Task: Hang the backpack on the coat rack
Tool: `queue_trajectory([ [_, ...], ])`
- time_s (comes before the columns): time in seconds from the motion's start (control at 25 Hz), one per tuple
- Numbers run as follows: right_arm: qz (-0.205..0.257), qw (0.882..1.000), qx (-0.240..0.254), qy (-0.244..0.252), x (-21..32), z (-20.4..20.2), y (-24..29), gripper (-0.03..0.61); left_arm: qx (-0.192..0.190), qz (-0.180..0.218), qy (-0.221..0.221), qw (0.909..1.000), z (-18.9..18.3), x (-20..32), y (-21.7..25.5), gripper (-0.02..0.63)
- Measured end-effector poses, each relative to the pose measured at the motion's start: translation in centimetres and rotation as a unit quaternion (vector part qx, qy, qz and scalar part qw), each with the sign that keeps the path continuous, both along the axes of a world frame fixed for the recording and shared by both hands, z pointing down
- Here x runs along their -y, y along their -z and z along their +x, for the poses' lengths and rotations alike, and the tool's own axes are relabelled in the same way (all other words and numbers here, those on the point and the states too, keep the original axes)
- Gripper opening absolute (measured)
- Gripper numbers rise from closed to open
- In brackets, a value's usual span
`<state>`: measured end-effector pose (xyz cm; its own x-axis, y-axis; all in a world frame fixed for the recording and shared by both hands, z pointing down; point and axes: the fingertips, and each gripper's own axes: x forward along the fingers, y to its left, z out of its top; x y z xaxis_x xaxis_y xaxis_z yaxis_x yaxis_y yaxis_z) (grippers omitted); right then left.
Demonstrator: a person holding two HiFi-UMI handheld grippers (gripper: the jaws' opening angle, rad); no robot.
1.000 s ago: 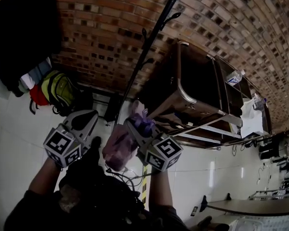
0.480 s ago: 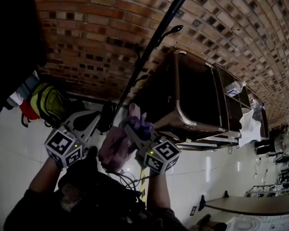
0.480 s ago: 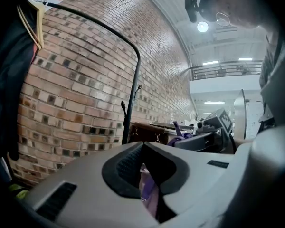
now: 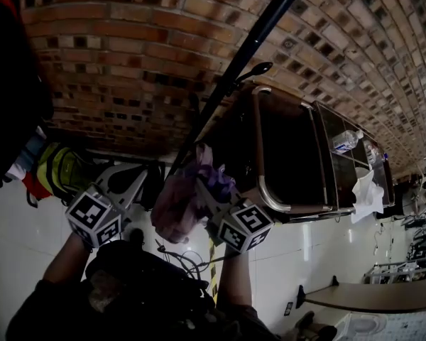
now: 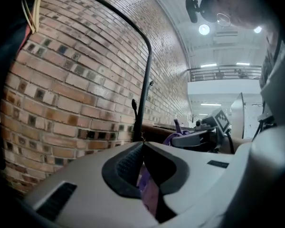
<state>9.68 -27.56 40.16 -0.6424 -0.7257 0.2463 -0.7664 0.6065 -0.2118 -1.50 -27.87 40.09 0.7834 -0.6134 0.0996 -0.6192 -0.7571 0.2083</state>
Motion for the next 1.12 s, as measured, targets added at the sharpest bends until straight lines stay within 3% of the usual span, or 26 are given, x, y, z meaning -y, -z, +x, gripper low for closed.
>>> queue_trajectory([
  [0.28,-0.008,1.0,-0.01,-0.02,5.4,0.8,0.4,0.009,0.007,0.007,-0.029,0.9995,1.1,3.9,0.6,0.041],
  [0.56,-0.028,0.999,-0.012,-0.043,7.7,3.6,-0.8,0.009,0.006,-0.005,-0.018,0.9998,2.2,5.7,0.0,0.041],
  [1.12,-0.063,0.998,-0.009,0.015,11.7,4.4,-2.8,0.008,0.015,-0.002,0.03,0.9995,6.2,7.5,0.4,0.041],
])
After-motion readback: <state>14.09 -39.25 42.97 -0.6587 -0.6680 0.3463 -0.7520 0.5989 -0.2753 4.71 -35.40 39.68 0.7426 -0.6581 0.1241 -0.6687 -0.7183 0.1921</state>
